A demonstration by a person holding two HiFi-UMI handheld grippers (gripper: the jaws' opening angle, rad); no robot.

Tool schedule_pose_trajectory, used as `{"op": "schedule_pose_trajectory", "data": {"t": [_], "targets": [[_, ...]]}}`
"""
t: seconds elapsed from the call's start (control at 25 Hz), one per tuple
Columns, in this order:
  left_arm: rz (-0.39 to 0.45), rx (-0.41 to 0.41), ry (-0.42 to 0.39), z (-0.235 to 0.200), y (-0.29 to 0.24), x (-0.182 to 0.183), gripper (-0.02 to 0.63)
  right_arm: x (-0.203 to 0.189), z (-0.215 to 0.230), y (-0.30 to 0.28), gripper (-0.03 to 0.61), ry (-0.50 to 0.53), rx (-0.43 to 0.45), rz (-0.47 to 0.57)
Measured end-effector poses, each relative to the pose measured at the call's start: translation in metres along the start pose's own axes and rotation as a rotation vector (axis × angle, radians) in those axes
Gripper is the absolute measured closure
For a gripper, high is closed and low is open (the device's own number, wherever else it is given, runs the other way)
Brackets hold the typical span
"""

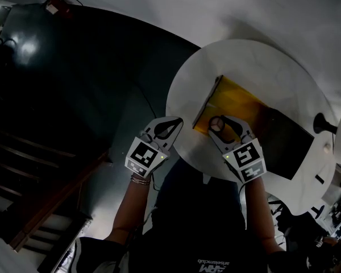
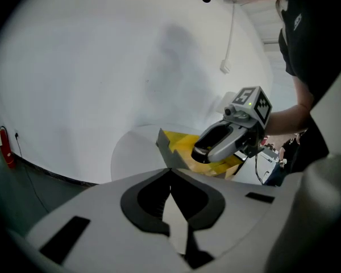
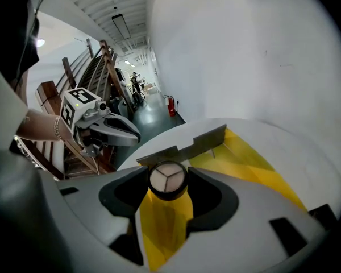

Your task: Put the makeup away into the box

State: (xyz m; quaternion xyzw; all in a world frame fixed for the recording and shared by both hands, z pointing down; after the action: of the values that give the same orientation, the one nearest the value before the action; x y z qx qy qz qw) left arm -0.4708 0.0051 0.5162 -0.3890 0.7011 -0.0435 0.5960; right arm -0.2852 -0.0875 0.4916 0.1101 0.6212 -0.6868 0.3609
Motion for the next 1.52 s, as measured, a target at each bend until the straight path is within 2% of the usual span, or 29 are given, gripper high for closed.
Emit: {"op": "schedule_pose_trajectory", "data": {"t": [0.24,0.64,1.32,1.52], "targets": [[-0.005,-0.009,0.03,-0.003,-0.007,-0.006,0.597,-0.005,0.007,-0.021,0.35,0.001,0.03,-0.071],[-0.014,-0.017,0.059,-0.01,-0.013,-0.013,0.597,-0.007,0.019,-0.045,0.35,-0.106,0.112,-0.092],[-0.006,0.002,0.073,-0.007,-0.01,-0.019,0.597,-0.004,0.014,-0.047,0.341,-0.105,0.088,-0.094],[-0.003,0.01,0.057,0.0,-0.001,-0.013,0.597,0.001,0.011,-0.034,0.339,-0.089,0.073,-0.055]]}}
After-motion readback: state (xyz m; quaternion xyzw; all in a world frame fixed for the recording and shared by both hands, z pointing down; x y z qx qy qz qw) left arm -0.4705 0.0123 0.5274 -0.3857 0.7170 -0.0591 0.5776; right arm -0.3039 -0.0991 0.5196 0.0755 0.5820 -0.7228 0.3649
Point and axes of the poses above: the fingertips, and each gripper's own axes: y backward along the fingers, z to its right, x out of its top, the point moved 9 cm from there along y, backward along the fingers, and after that the axes turned 2 degrees about -z, right-handed, at the moved point
